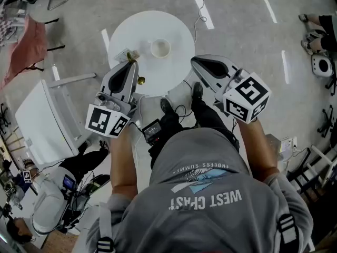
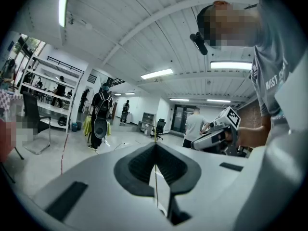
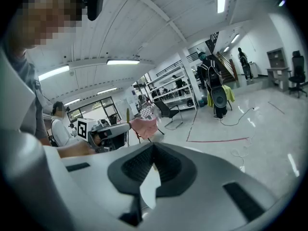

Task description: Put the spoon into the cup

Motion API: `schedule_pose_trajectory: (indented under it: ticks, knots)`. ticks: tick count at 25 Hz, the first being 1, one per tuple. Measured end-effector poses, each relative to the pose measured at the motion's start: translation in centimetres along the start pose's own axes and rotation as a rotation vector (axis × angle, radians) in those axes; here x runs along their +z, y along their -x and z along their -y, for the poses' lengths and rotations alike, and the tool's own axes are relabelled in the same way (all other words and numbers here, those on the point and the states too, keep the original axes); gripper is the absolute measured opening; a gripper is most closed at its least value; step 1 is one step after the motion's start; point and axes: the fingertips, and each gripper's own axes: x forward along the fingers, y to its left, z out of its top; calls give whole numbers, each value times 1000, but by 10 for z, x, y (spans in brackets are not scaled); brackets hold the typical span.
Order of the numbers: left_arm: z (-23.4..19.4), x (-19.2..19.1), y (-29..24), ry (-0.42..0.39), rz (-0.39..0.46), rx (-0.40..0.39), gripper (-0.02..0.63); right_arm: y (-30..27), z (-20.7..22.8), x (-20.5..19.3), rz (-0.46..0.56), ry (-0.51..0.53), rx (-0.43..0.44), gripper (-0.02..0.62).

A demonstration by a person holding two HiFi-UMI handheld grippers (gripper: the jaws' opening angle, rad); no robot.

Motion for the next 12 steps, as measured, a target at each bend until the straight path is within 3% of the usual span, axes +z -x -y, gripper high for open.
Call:
schedule_pose_trajectory:
  ticks: [12]
  knots:
    - [-12, -15, -10, 49, -18, 7, 2, -6, 7, -8, -27, -23, -3, 2]
